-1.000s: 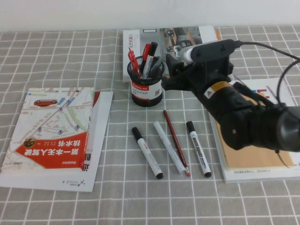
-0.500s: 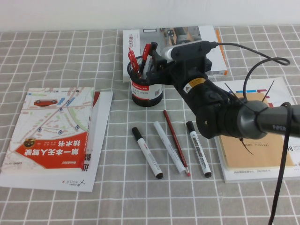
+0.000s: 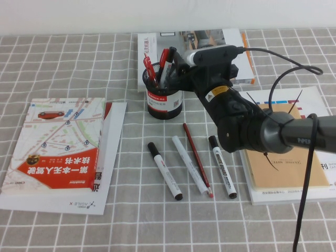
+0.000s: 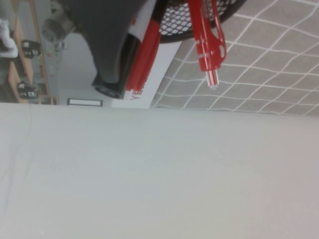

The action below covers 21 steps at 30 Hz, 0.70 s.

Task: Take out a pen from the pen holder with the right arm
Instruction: 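Take a marker out of the pen holder and lay it on the table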

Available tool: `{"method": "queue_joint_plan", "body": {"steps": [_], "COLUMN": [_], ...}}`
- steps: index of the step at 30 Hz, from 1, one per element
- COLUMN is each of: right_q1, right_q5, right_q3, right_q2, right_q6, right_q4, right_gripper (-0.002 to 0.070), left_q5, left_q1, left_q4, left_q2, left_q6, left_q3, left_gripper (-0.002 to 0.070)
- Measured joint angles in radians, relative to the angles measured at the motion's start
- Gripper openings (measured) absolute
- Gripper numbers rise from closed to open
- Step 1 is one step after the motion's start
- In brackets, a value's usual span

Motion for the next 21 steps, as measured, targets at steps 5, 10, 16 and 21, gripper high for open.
{"method": "queue_joint_plan", "body": {"steps": [5, 10, 16, 21], "right_q1": [-0.002, -0.002, -0.002, -0.002], "right_q5": [0.019, 0.023, 0.036, 0.044], "right_q3": [-0.011, -0.011, -0.011, -0.013], "right_q2": [0.002, 0.0, 0.004, 0.019], "right_q6": [0.0, 0.001, 0.005, 0.007], "right_q4": [0.0, 0.0, 0.0, 0.002], "right_gripper": [0.0367, 0.0356, 0.0347, 0.0344], "left_q5": [0.0, 0.0, 0.0, 0.0], "left_q1": [0.0, 0.0, 0.0, 0.0], "left_q4": [0.0, 0.0, 0.0, 0.0], "left_q2": [0.0, 0.0, 0.0, 0.0], "left_q6": [0.0, 0.0, 0.0, 0.0], "left_q3": [0.0, 0.0, 0.0, 0.0], "left_gripper": [-0.0003, -0.0003, -0.0003, -0.0003]}}
